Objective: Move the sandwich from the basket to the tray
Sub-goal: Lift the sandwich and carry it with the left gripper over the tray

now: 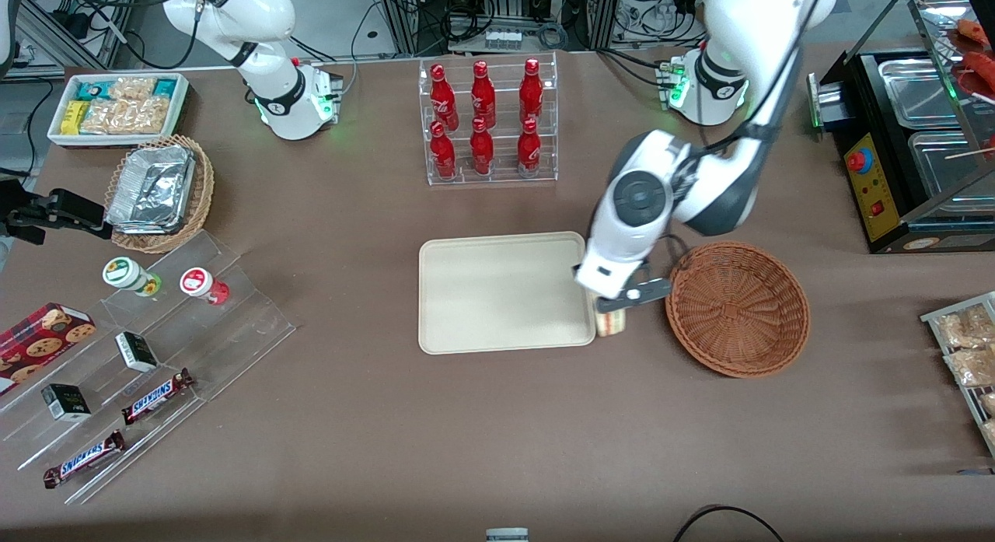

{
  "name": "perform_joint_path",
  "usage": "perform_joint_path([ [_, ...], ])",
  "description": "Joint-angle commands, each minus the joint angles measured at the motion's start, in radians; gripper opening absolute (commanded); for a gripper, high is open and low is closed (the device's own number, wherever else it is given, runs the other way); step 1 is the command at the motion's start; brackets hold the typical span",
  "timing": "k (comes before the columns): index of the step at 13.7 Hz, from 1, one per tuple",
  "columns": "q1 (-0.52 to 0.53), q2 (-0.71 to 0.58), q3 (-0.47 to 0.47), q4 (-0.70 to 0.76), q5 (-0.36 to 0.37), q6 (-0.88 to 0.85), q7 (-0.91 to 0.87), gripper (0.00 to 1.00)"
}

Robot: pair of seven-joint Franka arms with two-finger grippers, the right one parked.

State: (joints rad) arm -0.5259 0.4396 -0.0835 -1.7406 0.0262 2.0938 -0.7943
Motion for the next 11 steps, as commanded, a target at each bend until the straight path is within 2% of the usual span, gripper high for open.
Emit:
perform_joint_path([
  [1, -0.074, 0.160, 0.010, 0.201, 0.003, -0.052, 0.041, 0.00],
  [5, -0.157, 0.306, 0.007, 0.396, -0.023, -0.139, 0.021, 0.00],
  [7, -0.180, 0.344, 0.007, 0.444, -0.058, -0.141, -0.017, 0.00],
  [11, -0.217, 0.381, 0.007, 0.483, -0.058, -0.144, -0.071, 0.00],
])
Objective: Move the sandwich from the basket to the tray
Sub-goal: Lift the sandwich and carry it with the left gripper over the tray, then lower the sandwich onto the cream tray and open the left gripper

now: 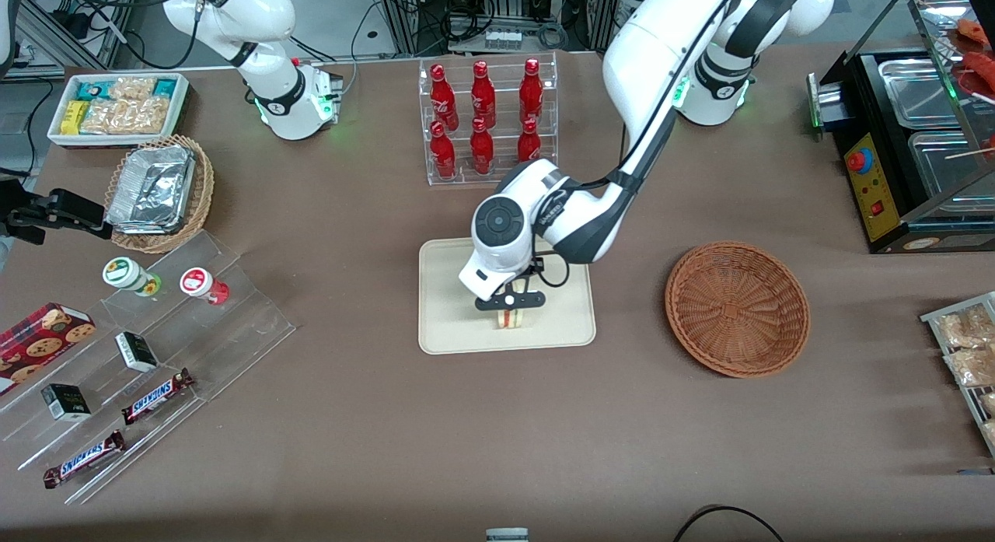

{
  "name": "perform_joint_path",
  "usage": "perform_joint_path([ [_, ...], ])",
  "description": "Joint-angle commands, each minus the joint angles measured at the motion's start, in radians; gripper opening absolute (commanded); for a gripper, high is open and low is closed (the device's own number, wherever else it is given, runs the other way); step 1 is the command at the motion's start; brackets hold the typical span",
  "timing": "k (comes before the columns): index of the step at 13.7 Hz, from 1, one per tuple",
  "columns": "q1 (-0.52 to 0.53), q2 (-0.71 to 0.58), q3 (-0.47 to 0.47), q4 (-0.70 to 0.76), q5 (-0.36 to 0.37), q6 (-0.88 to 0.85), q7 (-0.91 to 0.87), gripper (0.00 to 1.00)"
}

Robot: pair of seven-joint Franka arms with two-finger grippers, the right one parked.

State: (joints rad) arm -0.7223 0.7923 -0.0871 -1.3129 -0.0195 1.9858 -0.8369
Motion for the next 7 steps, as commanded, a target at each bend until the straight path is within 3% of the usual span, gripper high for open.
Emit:
perform_joint_path([
  [1, -0.023, 0.030, 0.010, 0.055, -0.013, -0.036, -0.037, 0.00],
  [7, -0.031, 0.045, 0.012, 0.055, -0.004, -0.031, -0.062, 0.00],
])
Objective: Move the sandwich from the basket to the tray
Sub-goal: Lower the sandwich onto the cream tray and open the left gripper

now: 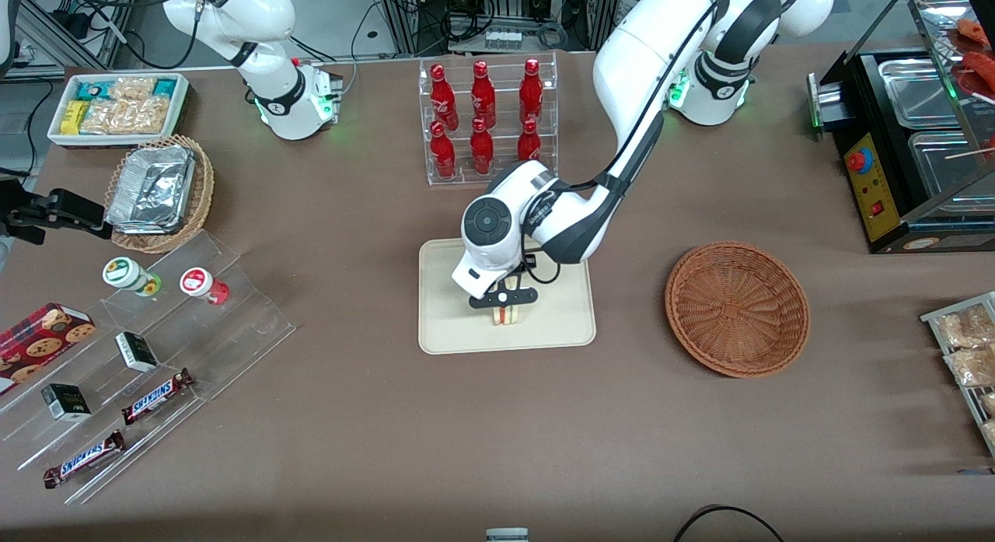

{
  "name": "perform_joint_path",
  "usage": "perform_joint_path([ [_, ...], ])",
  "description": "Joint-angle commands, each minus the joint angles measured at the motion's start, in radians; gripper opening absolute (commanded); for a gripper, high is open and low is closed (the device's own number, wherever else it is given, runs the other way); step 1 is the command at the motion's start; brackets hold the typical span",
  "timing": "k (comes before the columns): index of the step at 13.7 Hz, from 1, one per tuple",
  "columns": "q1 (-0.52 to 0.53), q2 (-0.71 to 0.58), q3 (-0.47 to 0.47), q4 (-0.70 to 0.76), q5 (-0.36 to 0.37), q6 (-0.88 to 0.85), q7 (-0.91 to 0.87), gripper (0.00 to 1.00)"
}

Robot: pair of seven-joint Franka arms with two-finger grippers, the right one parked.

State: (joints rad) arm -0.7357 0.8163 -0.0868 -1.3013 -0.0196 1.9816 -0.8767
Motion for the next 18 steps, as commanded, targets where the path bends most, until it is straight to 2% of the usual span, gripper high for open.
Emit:
perform_joint_path([
  [1, -0.019, 0.026, 0.012, 0.043, -0.002, -0.026, -0.024, 0.00],
  [7, -0.025, 0.034, 0.013, 0.042, -0.002, -0.020, -0.045, 0.01],
  [8, -0.025, 0.034, 0.013, 0.042, -0.002, -0.020, -0.045, 0.31],
  [9, -0.025, 0.034, 0.013, 0.042, -0.002, -0.020, -0.042, 0.77],
  [10, -0.025, 0.032, 0.013, 0.042, -0.002, -0.018, -0.036, 1.00],
  [15, -0.025, 0.015, 0.016, 0.042, 0.001, -0.030, -0.039, 1.00],
  [18, -0.019, -0.046, 0.018, 0.045, -0.003, -0.093, -0.042, 1.00],
])
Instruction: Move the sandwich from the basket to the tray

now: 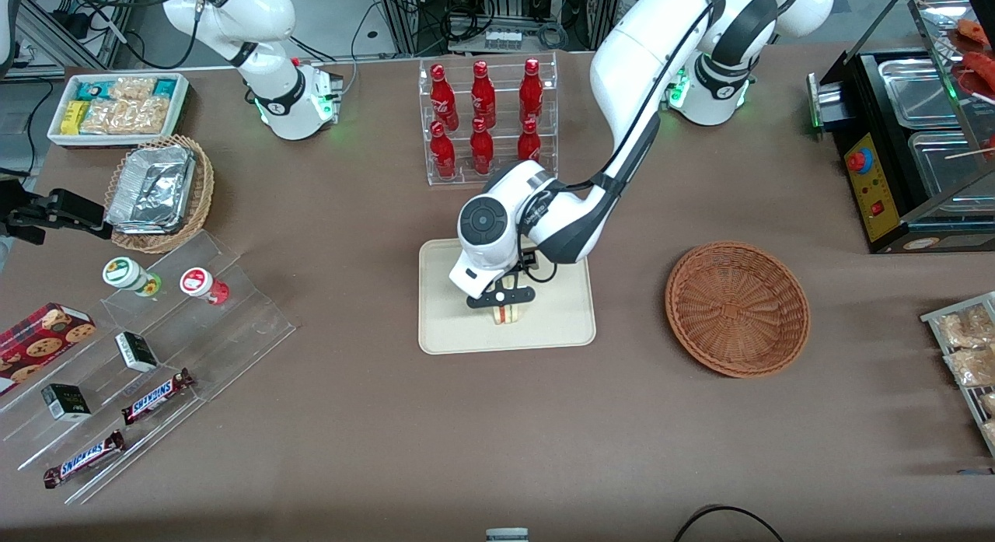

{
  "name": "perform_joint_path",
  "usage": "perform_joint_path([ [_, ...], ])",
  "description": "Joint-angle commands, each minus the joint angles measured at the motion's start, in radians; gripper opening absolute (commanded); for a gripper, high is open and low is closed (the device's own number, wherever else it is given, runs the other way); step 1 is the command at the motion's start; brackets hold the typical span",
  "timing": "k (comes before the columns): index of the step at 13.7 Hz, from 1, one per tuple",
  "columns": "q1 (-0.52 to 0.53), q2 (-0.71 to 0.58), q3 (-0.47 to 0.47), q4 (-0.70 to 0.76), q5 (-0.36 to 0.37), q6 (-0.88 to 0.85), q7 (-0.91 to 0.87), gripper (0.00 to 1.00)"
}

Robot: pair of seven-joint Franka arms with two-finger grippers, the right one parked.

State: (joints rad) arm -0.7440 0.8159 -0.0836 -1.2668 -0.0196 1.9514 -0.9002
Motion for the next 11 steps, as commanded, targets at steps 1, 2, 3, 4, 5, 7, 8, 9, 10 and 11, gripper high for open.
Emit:
perform_joint_path([
  [1, -0.006, -0.072, 0.013, 0.012, -0.005, -0.078, -0.014, 1.00],
  [2, -0.005, -0.093, 0.015, 0.012, -0.006, -0.091, -0.011, 1.00],
  [3, -0.003, -0.113, 0.015, 0.012, -0.003, -0.113, -0.009, 1.00],
  [4, -0.003, -0.133, 0.016, 0.012, -0.003, -0.133, -0.008, 1.00],
  [5, -0.003, -0.156, 0.016, 0.012, -0.002, -0.147, -0.008, 1.00],
  [7, -0.002, -0.193, 0.018, 0.012, -0.010, -0.158, -0.005, 1.00],
  [8, 0.000, -0.199, 0.019, 0.012, -0.011, -0.158, -0.003, 1.00],
  [9, 0.000, -0.208, 0.030, 0.012, -0.008, -0.158, 0.007, 1.00],
  [10, -0.001, -0.212, 0.062, 0.011, -0.003, -0.160, 0.061, 1.00],
  [11, -0.001, -0.225, 0.083, 0.006, -0.008, -0.163, 0.110, 1.00],
])
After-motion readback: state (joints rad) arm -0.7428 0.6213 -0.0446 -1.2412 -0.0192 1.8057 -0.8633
